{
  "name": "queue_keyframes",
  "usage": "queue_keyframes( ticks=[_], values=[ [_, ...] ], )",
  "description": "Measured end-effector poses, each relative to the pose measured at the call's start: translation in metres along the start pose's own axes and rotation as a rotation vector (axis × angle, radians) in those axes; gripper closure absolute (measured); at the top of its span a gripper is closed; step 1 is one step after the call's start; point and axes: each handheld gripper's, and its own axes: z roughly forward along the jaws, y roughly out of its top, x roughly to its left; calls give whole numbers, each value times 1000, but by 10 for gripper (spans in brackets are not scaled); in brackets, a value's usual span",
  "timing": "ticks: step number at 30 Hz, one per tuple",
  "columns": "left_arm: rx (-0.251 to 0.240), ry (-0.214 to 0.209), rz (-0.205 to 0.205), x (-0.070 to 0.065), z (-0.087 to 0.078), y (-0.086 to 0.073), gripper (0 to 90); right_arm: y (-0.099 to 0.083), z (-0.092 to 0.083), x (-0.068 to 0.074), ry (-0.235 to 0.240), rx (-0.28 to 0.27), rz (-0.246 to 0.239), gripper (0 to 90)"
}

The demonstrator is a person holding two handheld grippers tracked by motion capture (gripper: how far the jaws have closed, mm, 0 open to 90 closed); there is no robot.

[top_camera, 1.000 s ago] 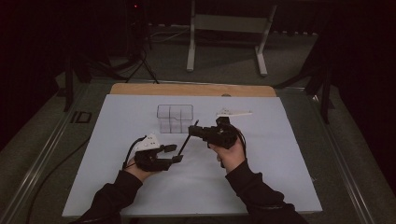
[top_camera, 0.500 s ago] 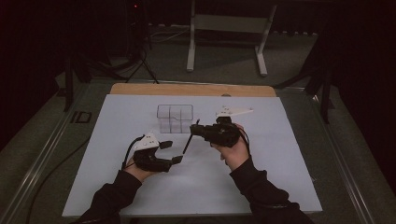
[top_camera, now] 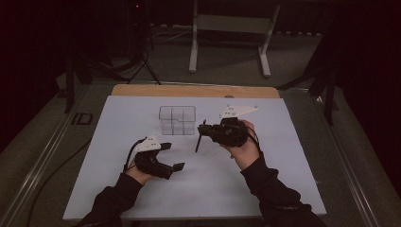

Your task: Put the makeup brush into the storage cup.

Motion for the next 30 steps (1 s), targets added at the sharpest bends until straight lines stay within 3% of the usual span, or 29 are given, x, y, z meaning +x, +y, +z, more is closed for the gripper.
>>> queue_keyframes(
  ticks=[3, 12, 30],
  values=[
    [12, 0, 7, 0, 1, -2, 21, 4, -3, 0, -35, 9, -28, 835],
    [23, -5, -8, 0, 2, -5, 14, 21, -8, 2, -32, -16, -72, 835],
    [17, 9, 3, 0, 0, -5, 14, 70, -3, -2, -48, -82, -93, 835]
  ],
)
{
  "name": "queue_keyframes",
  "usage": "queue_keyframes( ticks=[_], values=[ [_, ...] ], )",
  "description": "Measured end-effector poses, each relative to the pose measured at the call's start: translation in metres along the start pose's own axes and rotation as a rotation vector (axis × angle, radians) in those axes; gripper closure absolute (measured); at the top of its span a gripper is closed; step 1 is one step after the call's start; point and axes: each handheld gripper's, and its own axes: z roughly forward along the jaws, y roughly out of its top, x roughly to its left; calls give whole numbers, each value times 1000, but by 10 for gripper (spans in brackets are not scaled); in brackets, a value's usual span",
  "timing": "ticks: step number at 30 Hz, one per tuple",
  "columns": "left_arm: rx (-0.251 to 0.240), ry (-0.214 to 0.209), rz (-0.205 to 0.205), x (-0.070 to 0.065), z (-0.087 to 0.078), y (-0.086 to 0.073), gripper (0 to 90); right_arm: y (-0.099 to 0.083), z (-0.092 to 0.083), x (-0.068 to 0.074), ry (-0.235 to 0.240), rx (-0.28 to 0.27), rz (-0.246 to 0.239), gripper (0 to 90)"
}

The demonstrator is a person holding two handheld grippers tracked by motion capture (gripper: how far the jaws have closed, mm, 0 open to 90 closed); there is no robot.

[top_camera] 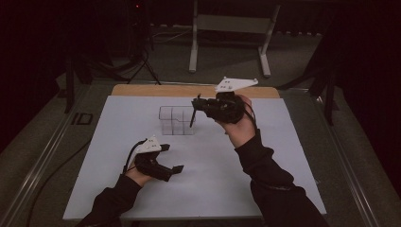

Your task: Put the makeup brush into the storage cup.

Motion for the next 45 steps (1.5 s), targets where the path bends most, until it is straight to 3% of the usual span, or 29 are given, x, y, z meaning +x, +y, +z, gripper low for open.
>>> queue_keyframes(
  ticks=[14, 24, 28, 45],
  values=[
    [-2, -1, 9, -2, -4, -1, 14, 22, 28, -3, -17, -24, -9, 836],
    [-5, 3, 25, -3, -6, -2, 15, 37, 56, -13, -26, 8, 29, 836],
    [-6, 3, 22, -3, -7, -2, 15, 40, 67, -16, -48, 29, 19, 836],
    [-5, 2, 23, -1, -9, -4, 15, 29, 105, -35, -80, 77, 64, 836]
  ],
)
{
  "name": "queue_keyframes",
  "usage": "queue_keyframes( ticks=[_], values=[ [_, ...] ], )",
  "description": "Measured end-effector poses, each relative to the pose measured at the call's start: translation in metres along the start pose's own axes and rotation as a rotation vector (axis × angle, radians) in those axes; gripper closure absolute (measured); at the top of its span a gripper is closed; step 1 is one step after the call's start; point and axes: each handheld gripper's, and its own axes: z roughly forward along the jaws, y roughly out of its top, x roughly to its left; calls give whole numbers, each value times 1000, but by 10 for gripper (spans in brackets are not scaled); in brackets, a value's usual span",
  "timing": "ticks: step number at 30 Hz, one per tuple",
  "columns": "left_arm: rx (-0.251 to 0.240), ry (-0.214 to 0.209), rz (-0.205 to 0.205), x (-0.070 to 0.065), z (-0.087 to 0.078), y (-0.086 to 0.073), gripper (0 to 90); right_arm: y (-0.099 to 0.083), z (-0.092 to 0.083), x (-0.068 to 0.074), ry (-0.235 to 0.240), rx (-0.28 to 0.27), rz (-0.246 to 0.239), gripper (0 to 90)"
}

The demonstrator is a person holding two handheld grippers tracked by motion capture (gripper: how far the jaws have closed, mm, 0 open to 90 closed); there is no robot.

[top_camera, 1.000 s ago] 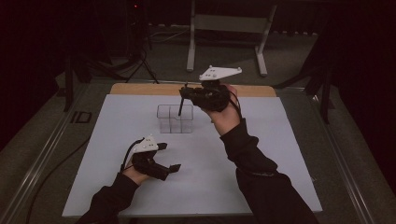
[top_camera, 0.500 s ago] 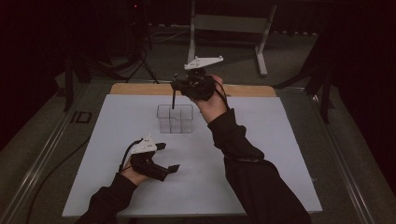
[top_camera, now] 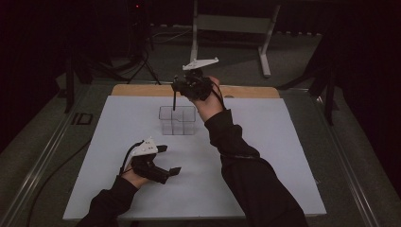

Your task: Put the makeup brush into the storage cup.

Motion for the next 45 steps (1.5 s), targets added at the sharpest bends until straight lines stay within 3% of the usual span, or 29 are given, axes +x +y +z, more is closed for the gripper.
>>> queue_keyframes(
  ticks=[13, 26, 37, 45],
  values=[
    [4, -5, 3, -1, 0, 0, 15, -21, 25, -6, -22, 86, 2, 836],
    [2, -1, 1, -1, 0, -1, 14, -33, 36, -7, -26, 150, 3, 835],
    [4, -8, 3, 0, 0, -1, 14, -50, 48, -13, -11, 196, 54, 834],
    [4, -10, 5, -1, 0, -1, 14, -60, 56, -14, -11, 237, 60, 834]
  ],
)
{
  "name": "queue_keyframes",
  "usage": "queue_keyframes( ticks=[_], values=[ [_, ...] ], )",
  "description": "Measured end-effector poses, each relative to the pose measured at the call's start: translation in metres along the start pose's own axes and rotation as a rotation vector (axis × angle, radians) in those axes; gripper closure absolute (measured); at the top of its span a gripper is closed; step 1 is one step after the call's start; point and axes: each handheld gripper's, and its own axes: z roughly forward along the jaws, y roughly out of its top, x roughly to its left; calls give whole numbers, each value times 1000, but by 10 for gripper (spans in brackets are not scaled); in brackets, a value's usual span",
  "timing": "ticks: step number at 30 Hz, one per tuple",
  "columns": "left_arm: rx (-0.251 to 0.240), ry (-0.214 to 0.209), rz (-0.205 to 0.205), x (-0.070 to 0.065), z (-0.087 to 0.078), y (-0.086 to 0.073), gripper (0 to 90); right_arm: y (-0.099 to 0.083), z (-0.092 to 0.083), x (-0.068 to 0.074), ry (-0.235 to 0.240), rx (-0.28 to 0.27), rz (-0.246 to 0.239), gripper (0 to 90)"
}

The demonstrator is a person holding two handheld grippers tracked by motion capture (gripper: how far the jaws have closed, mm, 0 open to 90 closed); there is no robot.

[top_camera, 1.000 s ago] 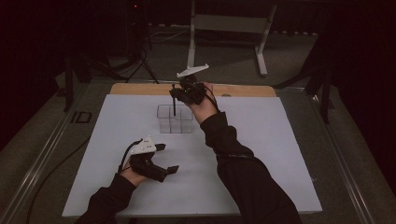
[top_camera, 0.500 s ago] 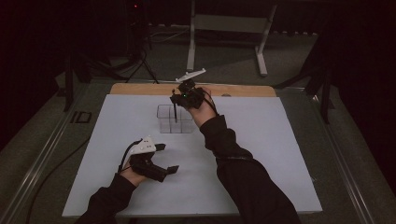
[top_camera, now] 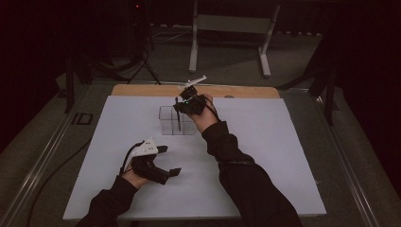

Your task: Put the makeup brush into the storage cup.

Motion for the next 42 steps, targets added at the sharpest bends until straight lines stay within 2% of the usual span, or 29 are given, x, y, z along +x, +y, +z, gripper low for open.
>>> queue_keyframes(
  ticks=[13, 14, 16, 18, 21, 26, 29, 31, 32, 33, 35, 37, 40, 42],
  values=[
    [1, 3, -2, 1, 0, -1, 14, -8, 12, -2, -27, 44, -3, 824],
    [2, 1, -3, 1, 0, -1, 14, -8, 12, -2, -29, 44, -2, 800],
    [2, 4, -2, 1, 0, 0, 14, -7, 11, -3, -28, 40, 6, 637],
    [1, 2, -5, 1, 0, 0, 15, -6, 9, -3, -47, 30, 6, 608],
    [4, 0, -5, 1, 0, -1, 14, -5, 5, -3, -58, 8, 8, 519],
    [7, -2, -7, 1, 0, -1, 14, -4, 2, -2, -48, 2, 13, 383],
    [6, -1, -7, 1, 0, -1, 14, -3, 0, 0, -40, -2, 14, 272],
    [7, -2, -8, 1, 0, -1, 14, -4, -1, 1, -32, -13, 11, 162],
    [7, -1, -8, 1, 0, 0, 14, -3, -1, 1, -16, -9, 13, 127],
    [6, -1, -8, 1, 0, 0, 14, -4, -3, 1, 9, -10, 8, 113],
    [10, -2, -9, 1, 0, 0, 14, -4, -5, 3, 15, -21, 6, 107],
    [12, -6, -14, 2, 1, 0, 14, -4, -8, 3, 44, -26, 8, 107],
    [0, -17, -14, 2, 0, 0, 14, -5, -11, 7, 42, -32, -32, 134],
    [3, -14, -1, 1, 0, 1, 14, -7, -12, 8, 64, -43, -46, 138]
  ],
)
